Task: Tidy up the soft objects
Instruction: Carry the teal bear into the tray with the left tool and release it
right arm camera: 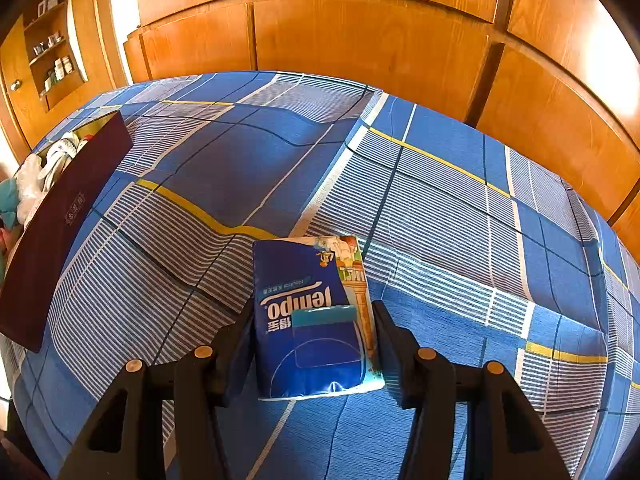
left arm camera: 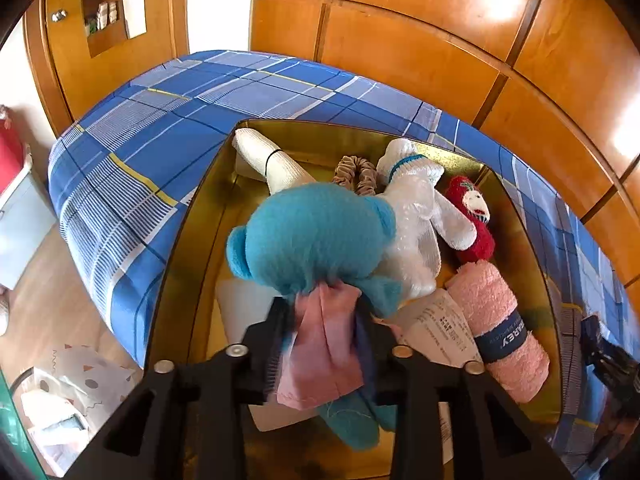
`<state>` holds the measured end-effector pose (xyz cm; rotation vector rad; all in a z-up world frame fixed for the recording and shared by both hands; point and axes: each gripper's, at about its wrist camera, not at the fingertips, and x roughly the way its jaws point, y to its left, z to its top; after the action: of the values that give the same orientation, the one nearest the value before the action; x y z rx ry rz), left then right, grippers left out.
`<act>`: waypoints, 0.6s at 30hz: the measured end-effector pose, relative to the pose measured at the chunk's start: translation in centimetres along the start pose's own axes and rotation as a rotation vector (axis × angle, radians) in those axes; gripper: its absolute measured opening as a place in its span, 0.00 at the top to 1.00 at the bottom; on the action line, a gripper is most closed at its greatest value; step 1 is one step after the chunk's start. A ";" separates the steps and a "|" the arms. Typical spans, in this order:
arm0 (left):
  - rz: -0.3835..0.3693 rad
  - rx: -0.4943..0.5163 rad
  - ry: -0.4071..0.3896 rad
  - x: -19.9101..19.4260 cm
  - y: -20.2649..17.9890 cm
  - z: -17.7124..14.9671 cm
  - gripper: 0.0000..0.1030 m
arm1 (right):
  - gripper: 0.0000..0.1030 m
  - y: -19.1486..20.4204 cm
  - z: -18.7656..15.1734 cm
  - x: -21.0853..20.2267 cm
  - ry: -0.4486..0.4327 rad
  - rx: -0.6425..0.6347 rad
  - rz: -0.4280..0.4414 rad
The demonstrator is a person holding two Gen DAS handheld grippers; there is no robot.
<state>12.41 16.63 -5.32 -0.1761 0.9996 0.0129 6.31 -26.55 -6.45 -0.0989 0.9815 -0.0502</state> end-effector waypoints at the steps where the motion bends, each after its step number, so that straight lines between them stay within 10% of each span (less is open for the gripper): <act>1: 0.006 0.005 -0.003 -0.1 -0.1 -0.2 0.64 | 0.47 0.0 0.0 0.0 0.000 0.000 0.000; 18: 0.083 0.032 -0.111 -2.3 -1.0 -2.6 0.54 | 0.47 0.1 -0.1 0.0 -0.005 -0.006 -0.008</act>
<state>9.05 15.40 -4.62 -0.1032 0.8952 0.0813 6.21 -26.50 -6.48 -0.1084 0.9763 -0.0543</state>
